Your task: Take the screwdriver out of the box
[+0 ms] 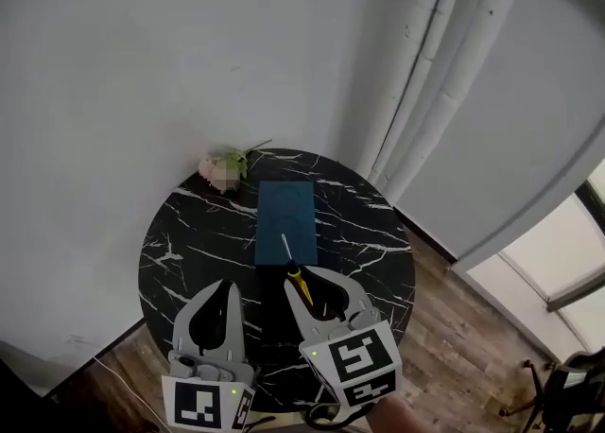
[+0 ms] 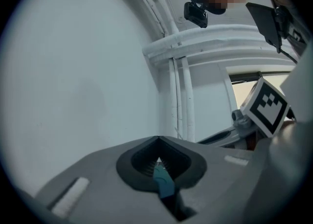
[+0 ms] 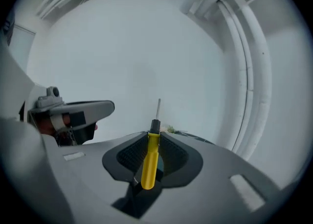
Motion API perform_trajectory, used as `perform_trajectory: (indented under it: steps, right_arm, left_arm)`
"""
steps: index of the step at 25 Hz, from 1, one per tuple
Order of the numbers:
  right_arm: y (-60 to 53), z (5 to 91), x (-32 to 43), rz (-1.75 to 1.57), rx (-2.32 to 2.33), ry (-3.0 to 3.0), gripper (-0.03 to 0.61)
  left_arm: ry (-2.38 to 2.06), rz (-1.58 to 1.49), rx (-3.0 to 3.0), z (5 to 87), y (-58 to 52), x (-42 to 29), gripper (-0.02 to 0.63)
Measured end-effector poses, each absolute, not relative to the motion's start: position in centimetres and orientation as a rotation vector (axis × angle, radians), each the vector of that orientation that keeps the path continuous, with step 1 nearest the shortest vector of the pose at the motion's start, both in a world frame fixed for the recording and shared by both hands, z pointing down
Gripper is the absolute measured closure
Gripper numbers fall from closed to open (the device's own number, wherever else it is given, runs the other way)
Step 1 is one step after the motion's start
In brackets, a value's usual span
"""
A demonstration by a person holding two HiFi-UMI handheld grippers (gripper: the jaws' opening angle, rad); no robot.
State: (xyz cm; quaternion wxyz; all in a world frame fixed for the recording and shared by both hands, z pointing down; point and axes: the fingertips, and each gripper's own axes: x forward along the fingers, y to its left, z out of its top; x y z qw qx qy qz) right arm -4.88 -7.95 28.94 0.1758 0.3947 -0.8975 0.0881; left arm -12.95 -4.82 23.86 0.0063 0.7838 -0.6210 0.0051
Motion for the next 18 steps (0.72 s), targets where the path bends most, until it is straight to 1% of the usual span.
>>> perform_trajectory:
  steps: [5,10,18]
  right_arm:
    - [-6.2,23.5,-1.7,0.141,1.210,-2.606,0.477]
    - [-4.9,20.2,1.3,0.042,1.285,-2.623,0.477]
    - [-4.4,20.7,6.8,0.084,1.414,-2.546,0.477]
  left_arm:
    - [-1.959,-0.037,2.521,21.7,-3.9,-10.6,0.614]
    - [-1.949,-0.022,2.550,21.4,-3.8,-8.7,0.614]
    - [-1.932,0.005,2.602,20.8,-3.3,-5.4,0.614]
